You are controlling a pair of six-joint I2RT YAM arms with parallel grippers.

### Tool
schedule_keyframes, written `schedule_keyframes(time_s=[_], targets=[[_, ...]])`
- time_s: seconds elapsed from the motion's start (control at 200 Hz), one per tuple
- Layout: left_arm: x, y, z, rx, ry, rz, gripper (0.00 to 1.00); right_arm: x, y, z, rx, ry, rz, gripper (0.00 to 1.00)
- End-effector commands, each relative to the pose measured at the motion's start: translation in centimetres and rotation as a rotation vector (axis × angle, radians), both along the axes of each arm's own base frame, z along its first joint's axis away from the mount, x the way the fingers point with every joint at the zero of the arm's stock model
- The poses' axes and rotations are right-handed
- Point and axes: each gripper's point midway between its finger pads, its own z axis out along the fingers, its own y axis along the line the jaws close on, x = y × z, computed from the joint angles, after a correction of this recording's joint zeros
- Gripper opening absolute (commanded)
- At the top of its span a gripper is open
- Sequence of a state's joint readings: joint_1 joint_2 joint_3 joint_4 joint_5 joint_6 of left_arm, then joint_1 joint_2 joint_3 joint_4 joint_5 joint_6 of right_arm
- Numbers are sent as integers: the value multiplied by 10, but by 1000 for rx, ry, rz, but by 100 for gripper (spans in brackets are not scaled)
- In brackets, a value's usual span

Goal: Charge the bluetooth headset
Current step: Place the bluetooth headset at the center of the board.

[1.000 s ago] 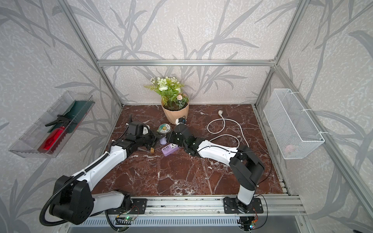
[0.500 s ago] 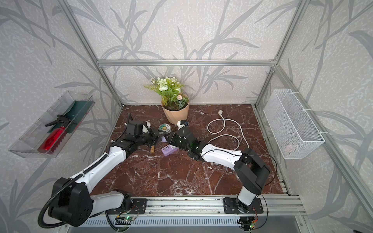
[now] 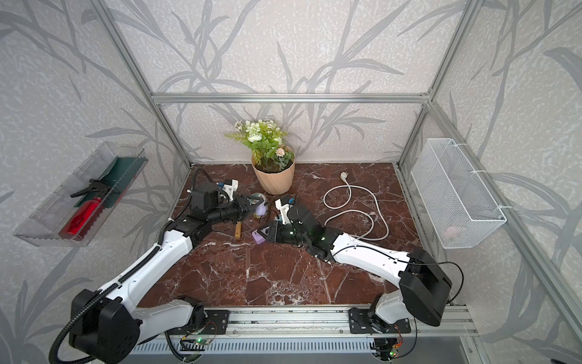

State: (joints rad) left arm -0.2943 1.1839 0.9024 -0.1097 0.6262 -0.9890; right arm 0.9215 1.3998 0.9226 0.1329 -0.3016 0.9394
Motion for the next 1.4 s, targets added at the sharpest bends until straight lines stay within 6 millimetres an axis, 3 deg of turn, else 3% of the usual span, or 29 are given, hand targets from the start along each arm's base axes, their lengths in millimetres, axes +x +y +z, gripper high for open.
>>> schedule_keyframes(time_s=[0.0,0.215,0.385,0.48,0.636,0.781,0.866,1.141,1.291,1.331,1.396], targets=[[-2,3,14,38,-46,-24,0,-16,-20,6,-13,-55,50,43],[-27,21,-20,189,60,-30,0,-29,-46,51,147,-196,105,45],[-69,55,-76,416,241,-21,0,-42,-53,93,293,-260,174,45],[-97,71,-108,501,353,-25,0,-36,-60,96,275,-274,135,46],[-136,94,-157,625,516,-10,0,-13,-79,68,145,-206,12,46],[-134,101,-170,732,533,16,0,-2,-102,31,-43,-162,-98,47],[-132,102,-187,761,561,19,0,-1,-110,18,-95,-144,-126,47],[-101,96,-210,762,477,89,0,5,-122,-4,-140,-129,-183,47],[-97,98,-216,759,454,116,0,8,-119,-11,-152,-117,-174,48],[-96,97,-217,755,448,119,4,9,-118,-14,-157,-113,-172,48],[-94,96,-219,746,444,126,20,10,-117,-18,-168,-108,-169,49]])
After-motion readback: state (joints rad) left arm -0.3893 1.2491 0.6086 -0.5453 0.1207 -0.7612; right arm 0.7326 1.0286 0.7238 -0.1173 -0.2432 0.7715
